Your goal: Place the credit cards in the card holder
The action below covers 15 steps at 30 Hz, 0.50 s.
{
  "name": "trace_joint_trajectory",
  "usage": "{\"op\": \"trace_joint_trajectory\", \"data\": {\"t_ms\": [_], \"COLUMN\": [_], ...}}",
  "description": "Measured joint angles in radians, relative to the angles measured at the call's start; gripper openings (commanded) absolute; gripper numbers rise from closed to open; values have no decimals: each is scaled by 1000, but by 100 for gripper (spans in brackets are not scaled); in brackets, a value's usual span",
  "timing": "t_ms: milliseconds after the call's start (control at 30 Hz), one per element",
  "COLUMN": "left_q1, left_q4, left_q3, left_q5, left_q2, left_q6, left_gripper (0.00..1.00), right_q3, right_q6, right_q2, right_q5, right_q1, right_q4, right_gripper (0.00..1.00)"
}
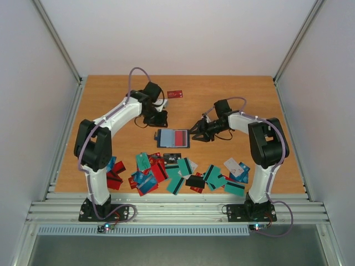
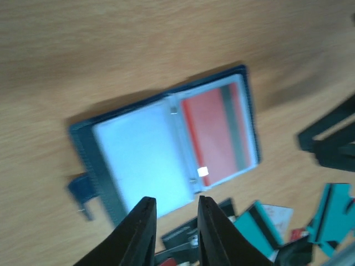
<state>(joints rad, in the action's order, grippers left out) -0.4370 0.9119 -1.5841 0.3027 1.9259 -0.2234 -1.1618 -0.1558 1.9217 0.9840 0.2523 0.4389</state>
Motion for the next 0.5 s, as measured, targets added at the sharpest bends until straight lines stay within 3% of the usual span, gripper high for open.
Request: {"op": "trace_joint_trajectory", "data": {"t_ms": [267, 500], "left_q1": [-76, -93], "left_q4": [-15, -14], "left_q3": [-72, -92], "left_q5": [124, 150], "left_q2": [103, 197], "left_q6": [3, 8], "left_gripper": [11, 4], "right_q3": [-37, -72], "right_q6": [0, 3], "right_q2": [74, 105], "right_q5": [20, 29], "right_q1": [5, 5], "right_q4": [-5, 2], "right_gripper": [42, 43]}}
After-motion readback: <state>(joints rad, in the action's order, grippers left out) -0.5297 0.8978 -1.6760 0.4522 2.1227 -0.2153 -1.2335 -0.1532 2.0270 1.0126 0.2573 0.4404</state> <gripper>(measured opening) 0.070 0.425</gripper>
